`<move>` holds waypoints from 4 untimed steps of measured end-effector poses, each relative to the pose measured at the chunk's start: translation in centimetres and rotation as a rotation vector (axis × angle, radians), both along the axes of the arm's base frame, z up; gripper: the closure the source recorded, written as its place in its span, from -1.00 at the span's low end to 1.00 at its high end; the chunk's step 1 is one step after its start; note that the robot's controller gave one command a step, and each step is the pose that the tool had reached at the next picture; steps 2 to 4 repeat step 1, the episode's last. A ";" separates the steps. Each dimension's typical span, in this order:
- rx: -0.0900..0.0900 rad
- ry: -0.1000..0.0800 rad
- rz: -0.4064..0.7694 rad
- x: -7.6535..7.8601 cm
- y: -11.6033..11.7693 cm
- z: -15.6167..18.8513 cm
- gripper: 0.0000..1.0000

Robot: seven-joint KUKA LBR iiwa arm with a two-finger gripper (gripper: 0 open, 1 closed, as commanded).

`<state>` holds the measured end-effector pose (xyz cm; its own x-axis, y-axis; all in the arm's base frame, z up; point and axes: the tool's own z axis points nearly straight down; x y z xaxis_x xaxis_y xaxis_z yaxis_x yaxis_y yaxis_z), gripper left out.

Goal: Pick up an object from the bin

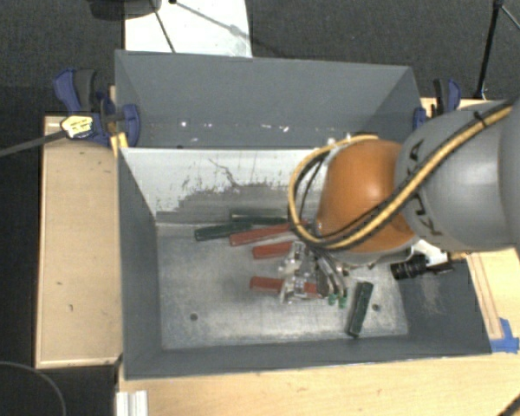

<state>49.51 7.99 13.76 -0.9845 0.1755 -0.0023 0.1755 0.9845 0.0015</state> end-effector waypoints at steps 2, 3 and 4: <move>-0.001 0.003 0.000 -0.1 0.0 0.9 1.00; -0.001 0.003 0.000 -0.1 0.0 0.9 1.00; -0.001 0.003 0.000 -0.1 0.0 0.9 1.00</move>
Offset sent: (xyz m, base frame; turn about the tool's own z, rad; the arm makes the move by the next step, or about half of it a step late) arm 0.0000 0.0000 0.0190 0.0000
